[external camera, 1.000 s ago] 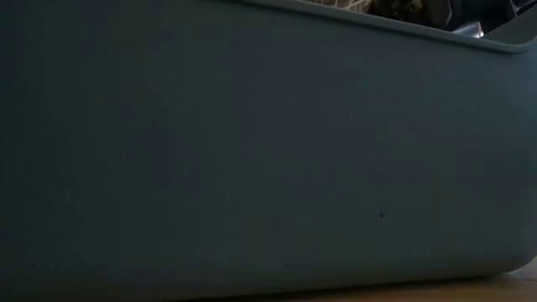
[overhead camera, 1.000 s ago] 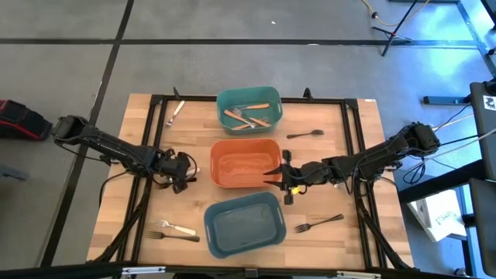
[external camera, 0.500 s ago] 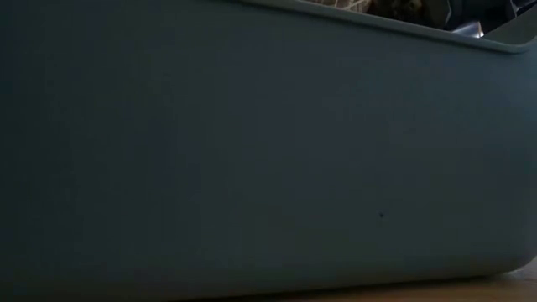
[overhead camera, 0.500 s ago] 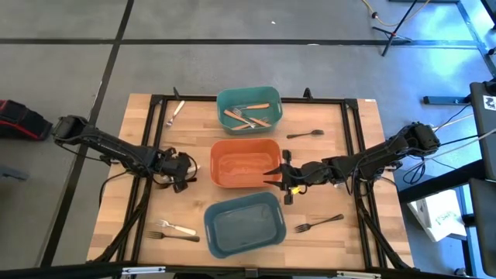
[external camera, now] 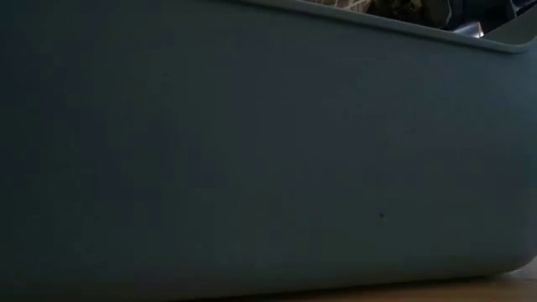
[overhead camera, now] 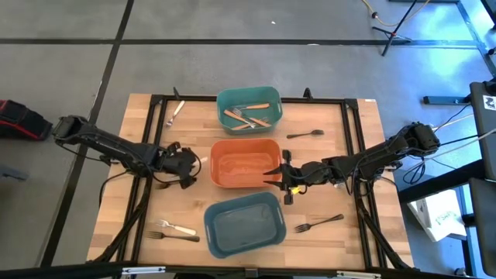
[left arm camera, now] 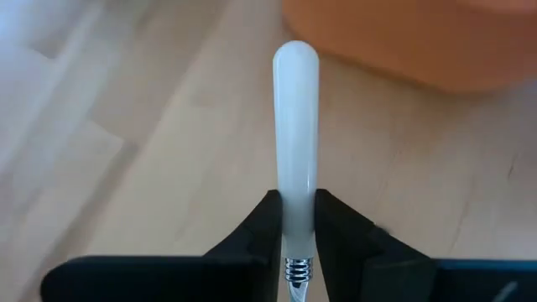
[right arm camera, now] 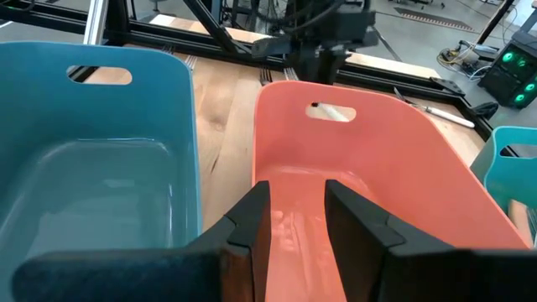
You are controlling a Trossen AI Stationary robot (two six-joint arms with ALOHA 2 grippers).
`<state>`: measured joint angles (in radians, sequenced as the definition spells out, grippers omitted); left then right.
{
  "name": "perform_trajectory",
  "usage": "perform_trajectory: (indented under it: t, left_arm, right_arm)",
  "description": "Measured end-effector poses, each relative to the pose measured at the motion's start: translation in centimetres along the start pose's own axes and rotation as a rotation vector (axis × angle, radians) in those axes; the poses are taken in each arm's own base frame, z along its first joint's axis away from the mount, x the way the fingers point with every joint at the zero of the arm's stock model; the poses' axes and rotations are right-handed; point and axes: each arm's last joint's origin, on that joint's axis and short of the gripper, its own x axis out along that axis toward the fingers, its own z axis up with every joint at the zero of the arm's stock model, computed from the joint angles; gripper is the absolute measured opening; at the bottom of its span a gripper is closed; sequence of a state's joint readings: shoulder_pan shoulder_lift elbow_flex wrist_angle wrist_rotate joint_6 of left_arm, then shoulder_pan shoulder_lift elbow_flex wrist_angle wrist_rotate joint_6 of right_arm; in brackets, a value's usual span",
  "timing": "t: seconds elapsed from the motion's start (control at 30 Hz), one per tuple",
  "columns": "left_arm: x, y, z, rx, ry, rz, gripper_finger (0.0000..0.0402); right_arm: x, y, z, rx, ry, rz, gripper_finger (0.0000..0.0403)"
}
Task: Sort silverware by color (type)
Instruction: Put the white fork into the orange bin
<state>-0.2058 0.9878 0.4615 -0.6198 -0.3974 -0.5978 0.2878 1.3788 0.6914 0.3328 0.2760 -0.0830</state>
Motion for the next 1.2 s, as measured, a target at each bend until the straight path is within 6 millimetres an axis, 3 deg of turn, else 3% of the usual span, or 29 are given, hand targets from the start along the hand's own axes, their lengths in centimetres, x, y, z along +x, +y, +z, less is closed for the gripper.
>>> perform_trajectory:
  t: [0.4,0.67,0.97,1.2]
  left_arm:
    - [-3.8,-0.2,4.1,-0.026,-0.166,0.12,0.0051]
    - [-5.9,-0.9,6.9,0.061,-0.312,0.096,0.0051]
    - [-6.2,-3.0,9.5,0.233,-0.515,-0.092,0.0051]
    - [-4.0,-5.1,10.8,0.309,-0.561,-0.133,0.0051]
  right_arm:
    - [0.0,0.0,0.0,0.012,-0.001,0.0,0.0101]
    - [0.0,0.0,0.0,0.017,-0.003,0.0,0.0101]
    - [0.0,0.0,0.1,0.029,-0.006,0.0,0.0101]
    - [0.0,0.0,0.1,0.029,-0.006,0.0,0.0101]
